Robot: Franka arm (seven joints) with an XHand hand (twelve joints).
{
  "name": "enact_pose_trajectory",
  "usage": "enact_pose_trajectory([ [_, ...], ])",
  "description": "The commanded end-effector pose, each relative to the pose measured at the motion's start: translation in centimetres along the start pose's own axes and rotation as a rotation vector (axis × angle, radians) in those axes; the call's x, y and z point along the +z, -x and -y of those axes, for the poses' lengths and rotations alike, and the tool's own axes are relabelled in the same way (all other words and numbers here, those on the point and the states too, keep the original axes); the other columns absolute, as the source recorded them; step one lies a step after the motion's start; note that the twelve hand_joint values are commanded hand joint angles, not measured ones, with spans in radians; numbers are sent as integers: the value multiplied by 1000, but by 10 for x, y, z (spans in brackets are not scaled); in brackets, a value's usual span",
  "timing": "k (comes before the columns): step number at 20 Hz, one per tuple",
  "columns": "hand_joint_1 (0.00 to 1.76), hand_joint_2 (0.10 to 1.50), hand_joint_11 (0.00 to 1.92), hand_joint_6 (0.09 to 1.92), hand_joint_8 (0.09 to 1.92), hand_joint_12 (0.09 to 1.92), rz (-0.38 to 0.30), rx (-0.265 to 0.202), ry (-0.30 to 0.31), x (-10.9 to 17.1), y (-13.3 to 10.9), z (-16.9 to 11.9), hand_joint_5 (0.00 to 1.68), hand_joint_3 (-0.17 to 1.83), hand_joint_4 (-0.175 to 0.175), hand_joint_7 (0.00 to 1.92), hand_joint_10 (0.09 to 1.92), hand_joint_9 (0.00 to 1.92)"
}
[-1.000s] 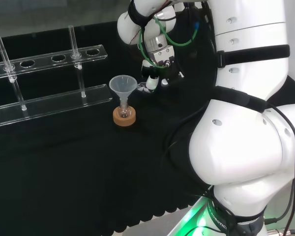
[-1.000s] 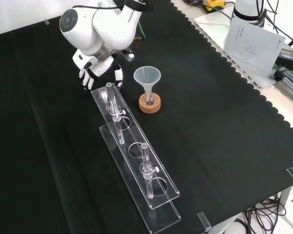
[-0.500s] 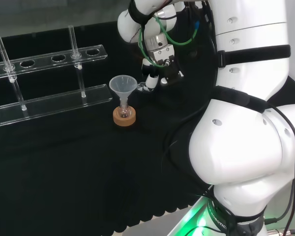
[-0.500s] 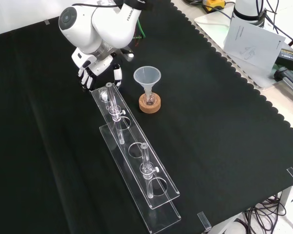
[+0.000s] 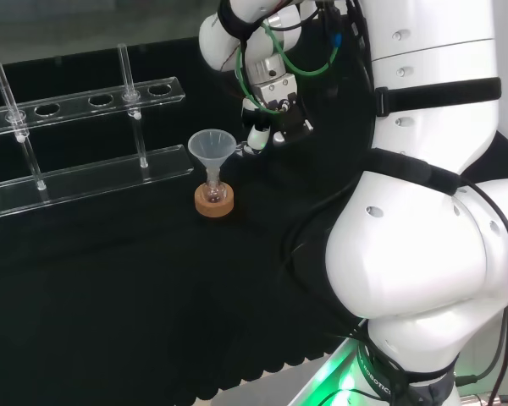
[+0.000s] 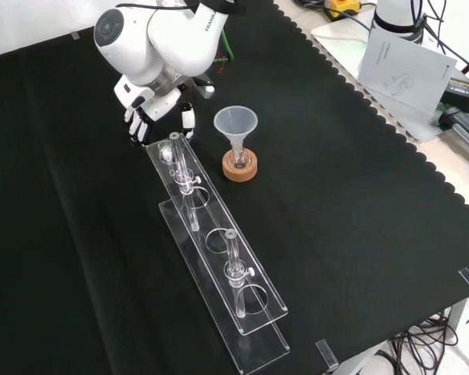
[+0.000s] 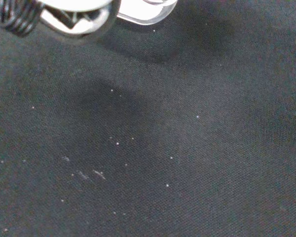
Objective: Pick up the weighing funnel.
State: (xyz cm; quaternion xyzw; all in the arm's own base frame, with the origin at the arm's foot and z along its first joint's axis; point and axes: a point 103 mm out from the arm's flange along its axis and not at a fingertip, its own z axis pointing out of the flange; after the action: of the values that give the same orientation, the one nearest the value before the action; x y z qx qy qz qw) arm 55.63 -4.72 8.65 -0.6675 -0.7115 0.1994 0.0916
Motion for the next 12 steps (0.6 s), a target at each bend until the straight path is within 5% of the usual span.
enact_pose_trajectory([
  [1, 875, 632, 482, 694, 692, 1301, 5, -6, -2, -2, 1, 0, 672, 584, -6, 465, 512, 812],
  [12, 871, 604, 480, 680, 688, 1301, -2, -4, -11, -1, -4, 0, 617, 573, -15, 449, 508, 801],
])
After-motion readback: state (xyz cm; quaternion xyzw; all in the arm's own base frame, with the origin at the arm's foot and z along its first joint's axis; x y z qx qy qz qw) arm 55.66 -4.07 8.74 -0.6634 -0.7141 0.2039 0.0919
